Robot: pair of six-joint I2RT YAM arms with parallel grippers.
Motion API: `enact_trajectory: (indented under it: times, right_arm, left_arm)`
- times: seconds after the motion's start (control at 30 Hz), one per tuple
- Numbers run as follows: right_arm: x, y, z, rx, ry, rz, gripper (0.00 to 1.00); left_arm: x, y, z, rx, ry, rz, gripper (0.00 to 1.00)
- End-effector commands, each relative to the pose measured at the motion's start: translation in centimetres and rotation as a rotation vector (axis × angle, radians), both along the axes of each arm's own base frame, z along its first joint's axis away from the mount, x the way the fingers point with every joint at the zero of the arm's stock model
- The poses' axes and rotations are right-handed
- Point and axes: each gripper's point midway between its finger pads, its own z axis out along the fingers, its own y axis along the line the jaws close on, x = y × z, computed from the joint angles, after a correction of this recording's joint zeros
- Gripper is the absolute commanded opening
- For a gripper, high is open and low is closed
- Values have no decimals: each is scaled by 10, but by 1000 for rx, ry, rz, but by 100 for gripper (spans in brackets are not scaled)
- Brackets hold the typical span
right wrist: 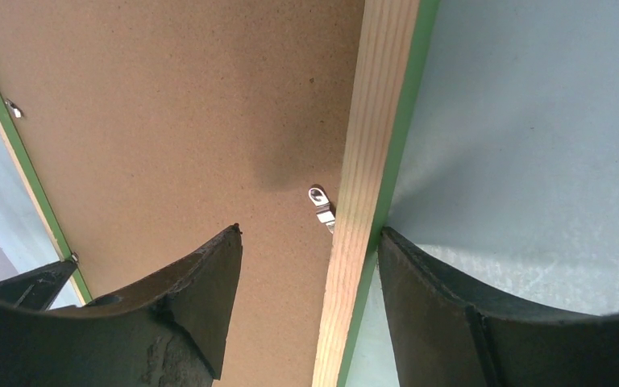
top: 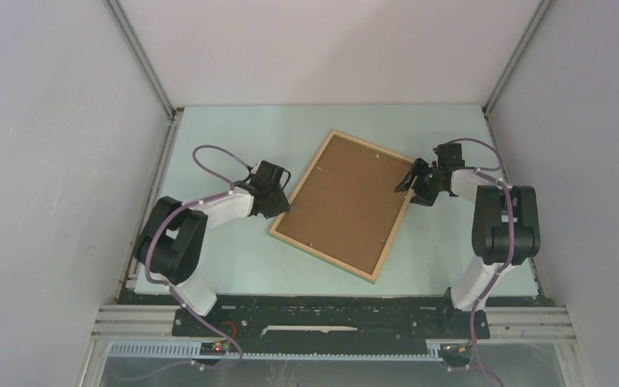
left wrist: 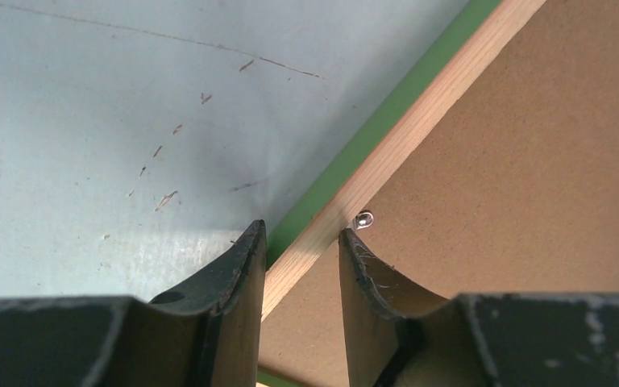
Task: Put the photo into the frame
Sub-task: Adjust the photo frame at the center of the board.
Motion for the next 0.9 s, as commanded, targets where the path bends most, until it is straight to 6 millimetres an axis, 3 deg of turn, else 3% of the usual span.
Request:
enact_trajectory:
  times: [0.0, 0.3, 0.4, 0.6, 0.7, 0.77, 0.87]
  right_arm:
    - [-1, 14, 8, 22, -4, 42, 70]
    - [5, 16, 12, 33, -11, 53, 70]
    - [10, 17, 13, 40, -10, 53, 70]
    - [22, 30, 17, 48, -13, 86, 70]
    - [23, 33, 19, 42, -13, 99, 70]
    - [22, 30, 17, 31, -8, 98, 70]
    - [19, 28, 12, 19, 6, 101, 70]
  left_arm:
    - [11, -15, 14, -201, -88, 164, 0]
    - [-30, -31, 14, -277, -82, 52, 0]
    - [-43, -39, 20, -283, -107, -10, 8]
    - [-73, -80, 35, -365, -128, -165, 19]
    - [-80, -92, 45, -387, -155, -208, 35]
    - [-71, -88, 53, -357, -191, -211, 54]
    - [-52, -74, 61, -226, -194, -226, 69]
